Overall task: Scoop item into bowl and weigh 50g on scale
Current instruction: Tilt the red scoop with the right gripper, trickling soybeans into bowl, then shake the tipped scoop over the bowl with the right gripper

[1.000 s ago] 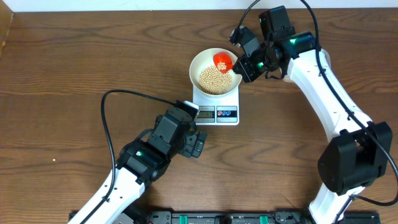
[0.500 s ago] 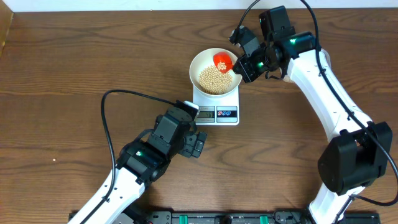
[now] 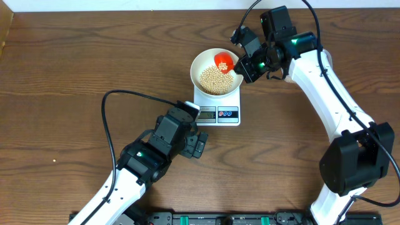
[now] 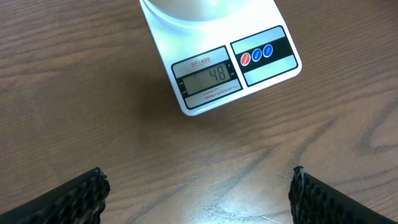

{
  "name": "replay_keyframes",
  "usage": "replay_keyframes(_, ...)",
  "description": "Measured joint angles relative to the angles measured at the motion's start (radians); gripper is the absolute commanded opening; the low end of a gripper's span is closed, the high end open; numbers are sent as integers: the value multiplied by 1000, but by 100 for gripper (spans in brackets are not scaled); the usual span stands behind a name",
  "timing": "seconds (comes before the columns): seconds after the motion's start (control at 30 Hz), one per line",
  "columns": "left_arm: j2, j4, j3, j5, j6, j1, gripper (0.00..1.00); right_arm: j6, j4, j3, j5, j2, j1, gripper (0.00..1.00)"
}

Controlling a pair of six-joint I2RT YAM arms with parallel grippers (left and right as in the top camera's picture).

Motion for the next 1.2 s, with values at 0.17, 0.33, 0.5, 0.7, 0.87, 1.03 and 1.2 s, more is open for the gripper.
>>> replay_keyframes(0.17,0,0,0,0,0,0,95,-3,3,0,0,0,0,1)
replay_keyframes(0.33,0,0,0,0,0,0,95,-29,3,0,0,0,0,1)
replay_keyframes(0.5,0,0,0,0,0,0,95,-66,3,0,0,0,0,1)
replay_keyframes(0.7,0,0,0,0,0,0,95,-115,3,0,0,0,0,1)
replay_keyframes(0.87,0,0,0,0,0,0,95,-156,3,0,1,0,0,1)
replay_keyframes(1.03,0,0,0,0,0,0,95,-178,4,0,9,0,0,1)
replay_keyframes(1.2,0,0,0,0,0,0,95,-181,5,0,17,0,0,1)
